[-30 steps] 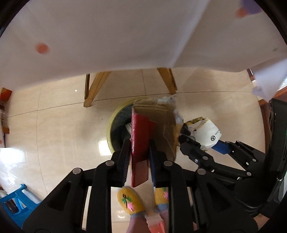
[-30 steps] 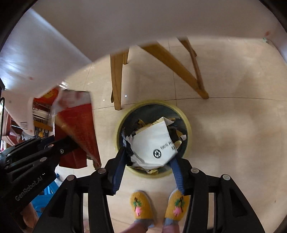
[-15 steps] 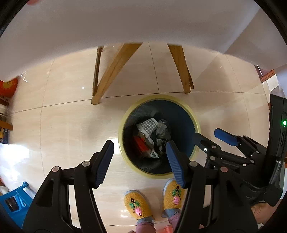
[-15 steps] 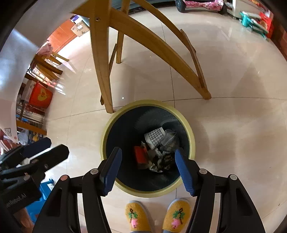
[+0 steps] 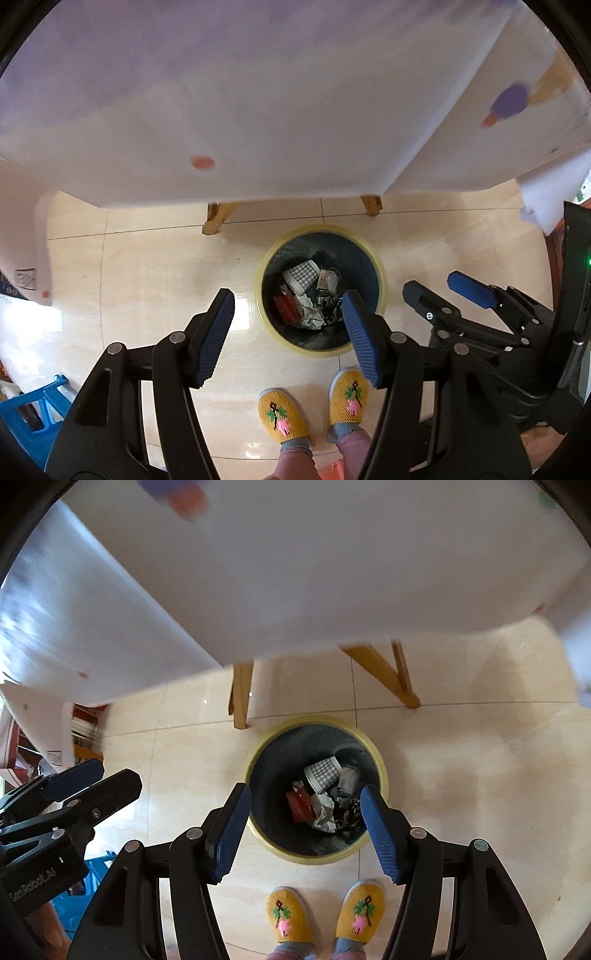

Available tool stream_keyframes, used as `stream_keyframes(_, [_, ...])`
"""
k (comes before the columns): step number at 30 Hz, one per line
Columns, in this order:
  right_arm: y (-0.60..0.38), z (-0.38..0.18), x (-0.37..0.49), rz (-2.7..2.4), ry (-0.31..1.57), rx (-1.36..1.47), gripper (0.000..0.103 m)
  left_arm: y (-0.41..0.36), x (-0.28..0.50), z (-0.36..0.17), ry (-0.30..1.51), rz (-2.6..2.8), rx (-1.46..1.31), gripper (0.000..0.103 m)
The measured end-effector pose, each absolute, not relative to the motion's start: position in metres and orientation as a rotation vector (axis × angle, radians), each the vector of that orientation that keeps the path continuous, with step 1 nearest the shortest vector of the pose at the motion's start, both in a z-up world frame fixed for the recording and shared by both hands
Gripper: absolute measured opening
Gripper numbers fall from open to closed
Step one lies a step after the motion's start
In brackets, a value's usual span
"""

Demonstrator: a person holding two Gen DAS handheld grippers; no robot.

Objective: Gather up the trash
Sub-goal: 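Raise both tools back toward the table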

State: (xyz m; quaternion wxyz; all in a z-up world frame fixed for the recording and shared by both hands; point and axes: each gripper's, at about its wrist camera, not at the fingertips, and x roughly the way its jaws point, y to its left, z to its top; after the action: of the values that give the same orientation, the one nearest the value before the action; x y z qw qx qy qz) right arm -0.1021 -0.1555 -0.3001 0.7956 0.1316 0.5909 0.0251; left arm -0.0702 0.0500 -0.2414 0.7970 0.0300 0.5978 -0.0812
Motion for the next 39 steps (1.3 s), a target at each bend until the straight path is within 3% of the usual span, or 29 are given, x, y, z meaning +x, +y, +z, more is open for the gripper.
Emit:
stream_keyframes(5, [-0.153, -0.243, -0.108, 0.050, 1.259, 0.275, 0.063, 0.059, -0.076, -0.187, 1.261, -0.182, 0.064, 0.058])
stream_keyframes(9, [-0.151, -0.194, -0.114, 0.021, 1.239, 0.253, 0.065, 0.068, -0.078, -0.141, 1.240, -0.198, 0.059, 0.069])
stream_keyframes(26, [-0.123, -0.007, -0.138, 0.055, 1.097, 0.241, 0.070, 0.071, -0.095, 0.041, 1.071, -0.309, 0.088, 0.070])
stream_keyframes(39, [-0.115, 0.083, -0.121, 0.033, 0.920, 0.124, 0.071, 0.087, -0.083, 0.114, 0.942, -0.302, 0.078, 0.070])
